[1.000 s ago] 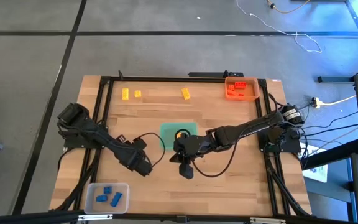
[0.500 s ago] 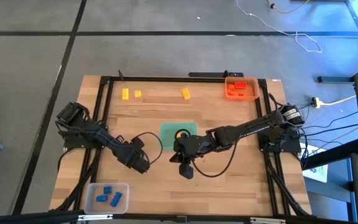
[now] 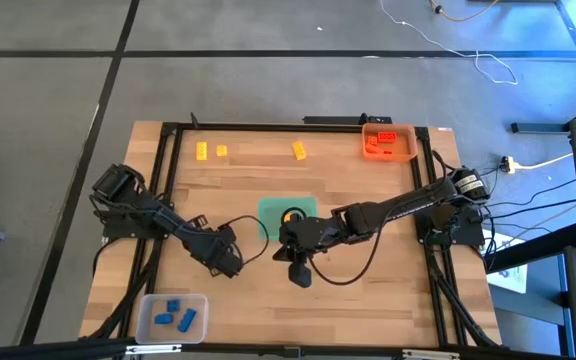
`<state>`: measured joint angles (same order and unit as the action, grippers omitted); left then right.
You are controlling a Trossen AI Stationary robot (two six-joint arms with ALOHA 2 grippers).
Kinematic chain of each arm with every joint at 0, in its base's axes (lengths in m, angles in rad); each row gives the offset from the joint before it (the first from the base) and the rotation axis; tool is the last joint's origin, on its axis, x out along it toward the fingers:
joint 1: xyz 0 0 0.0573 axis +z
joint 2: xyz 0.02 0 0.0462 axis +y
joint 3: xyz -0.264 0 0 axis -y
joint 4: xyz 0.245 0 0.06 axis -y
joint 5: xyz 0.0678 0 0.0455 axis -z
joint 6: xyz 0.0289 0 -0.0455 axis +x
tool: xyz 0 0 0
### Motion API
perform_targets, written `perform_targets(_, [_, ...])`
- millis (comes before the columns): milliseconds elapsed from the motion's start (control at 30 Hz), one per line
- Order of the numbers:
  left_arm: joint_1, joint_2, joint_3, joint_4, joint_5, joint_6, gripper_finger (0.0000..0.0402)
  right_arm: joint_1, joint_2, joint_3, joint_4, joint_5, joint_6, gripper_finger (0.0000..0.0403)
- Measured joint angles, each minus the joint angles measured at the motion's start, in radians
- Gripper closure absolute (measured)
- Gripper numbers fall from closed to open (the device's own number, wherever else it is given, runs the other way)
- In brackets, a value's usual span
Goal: Sort & place blocks by color
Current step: Put the blue game piece into the transparent bin
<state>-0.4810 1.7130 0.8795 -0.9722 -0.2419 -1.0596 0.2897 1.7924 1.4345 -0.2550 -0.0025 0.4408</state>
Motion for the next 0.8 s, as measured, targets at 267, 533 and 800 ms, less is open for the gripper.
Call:
perform_targets(267, [-0.019, -0.058, 0.007, -0.039, 0.041, 0.125, 0.0319, 0.0, -0.001, 0.0, 0.0, 0.0, -0.008, 0.0394])
perform_targets(533, [-0.11, -0.323, 0.061, -0.134, 0.201, 0.191, 0.0319, 0.0, -0.01, 0.049, -0.053, 0.001, -0.073, 0.0399])
perform_targets(800, [-0.339, -0.565, 0.095, 0.089, 0.454, 0.071, 0.0319, 0.0, -0.011, 0.14, -0.182, 0.094, -0.132, 0.0398])
